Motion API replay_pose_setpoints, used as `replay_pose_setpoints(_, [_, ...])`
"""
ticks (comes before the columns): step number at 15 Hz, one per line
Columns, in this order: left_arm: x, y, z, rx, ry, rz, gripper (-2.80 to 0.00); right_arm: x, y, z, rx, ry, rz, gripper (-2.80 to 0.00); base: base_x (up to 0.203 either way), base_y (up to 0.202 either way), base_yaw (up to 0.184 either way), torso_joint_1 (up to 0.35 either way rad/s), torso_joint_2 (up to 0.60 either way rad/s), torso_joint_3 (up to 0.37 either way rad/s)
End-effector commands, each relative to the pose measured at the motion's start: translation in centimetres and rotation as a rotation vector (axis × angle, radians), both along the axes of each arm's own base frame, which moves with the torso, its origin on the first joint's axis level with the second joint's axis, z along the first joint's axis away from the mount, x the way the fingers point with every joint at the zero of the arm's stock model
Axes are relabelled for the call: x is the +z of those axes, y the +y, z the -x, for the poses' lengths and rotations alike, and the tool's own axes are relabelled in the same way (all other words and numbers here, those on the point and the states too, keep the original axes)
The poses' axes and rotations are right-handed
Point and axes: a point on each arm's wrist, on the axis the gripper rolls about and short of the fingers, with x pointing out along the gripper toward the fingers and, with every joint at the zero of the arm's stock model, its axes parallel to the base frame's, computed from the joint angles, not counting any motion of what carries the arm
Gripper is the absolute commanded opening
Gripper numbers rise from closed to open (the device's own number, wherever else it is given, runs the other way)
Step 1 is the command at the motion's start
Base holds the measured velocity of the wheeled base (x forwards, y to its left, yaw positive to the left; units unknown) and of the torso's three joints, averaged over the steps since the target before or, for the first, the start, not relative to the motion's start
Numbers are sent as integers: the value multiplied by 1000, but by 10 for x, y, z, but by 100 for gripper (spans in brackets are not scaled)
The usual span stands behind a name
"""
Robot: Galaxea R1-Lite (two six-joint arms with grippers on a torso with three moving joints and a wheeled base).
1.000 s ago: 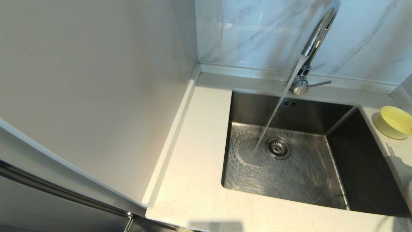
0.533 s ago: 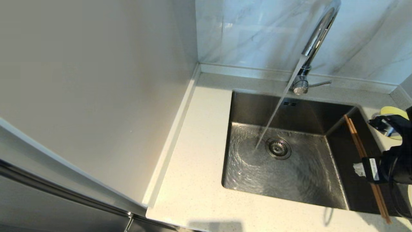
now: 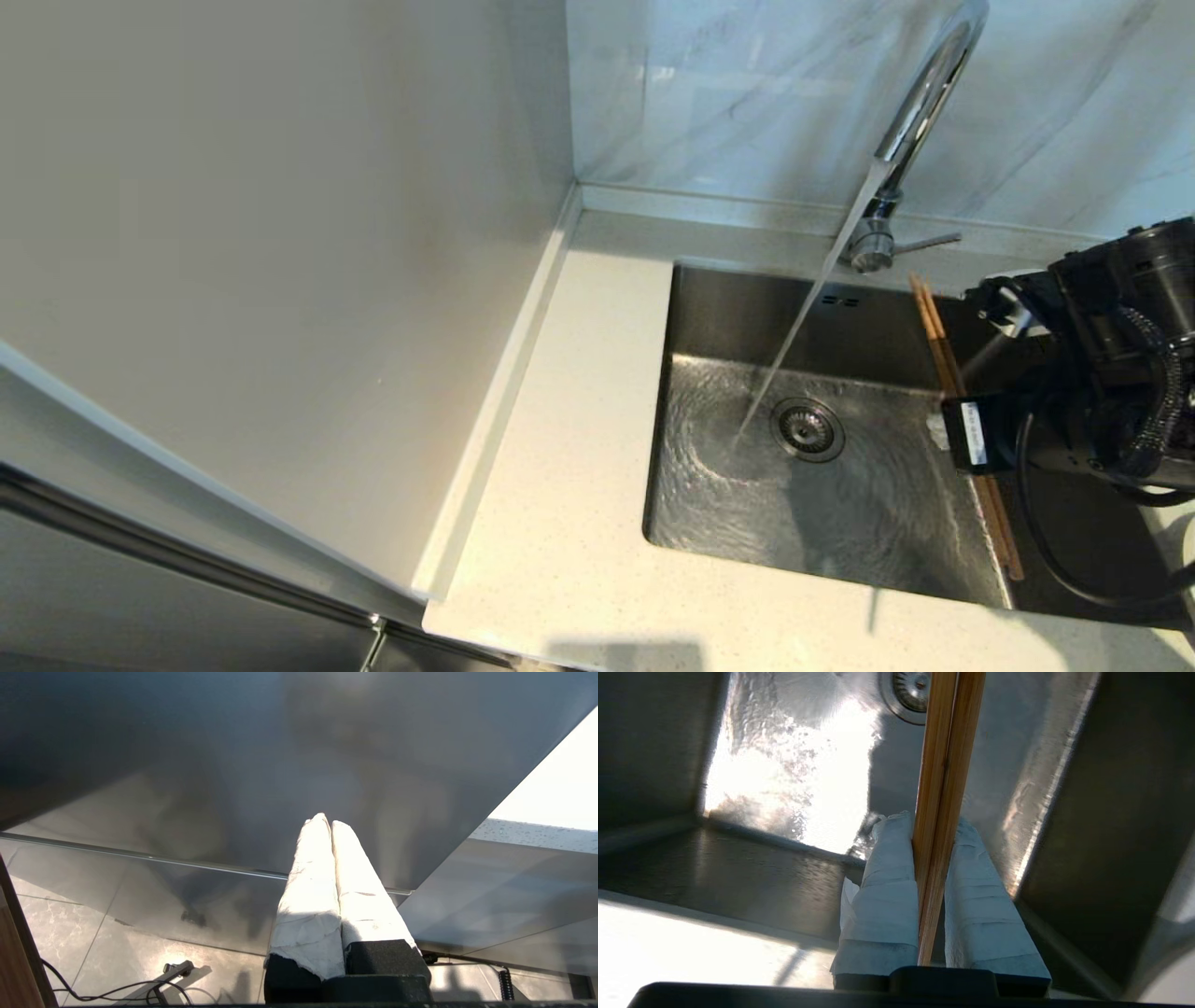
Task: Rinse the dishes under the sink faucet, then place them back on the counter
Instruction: Rinse the chopsticks
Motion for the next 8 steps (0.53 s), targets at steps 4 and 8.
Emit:
replay_pose_setpoints(4, [0,0,0,-1,0,0,-280,-8,26,-18,19,20,-12,-280,0,0,0,0,0,0])
replay_pose_setpoints(8, [0,0,0,1,0,0,-280,-8,43,-34,28,14,-36,-280,0,0,0,0,0,0])
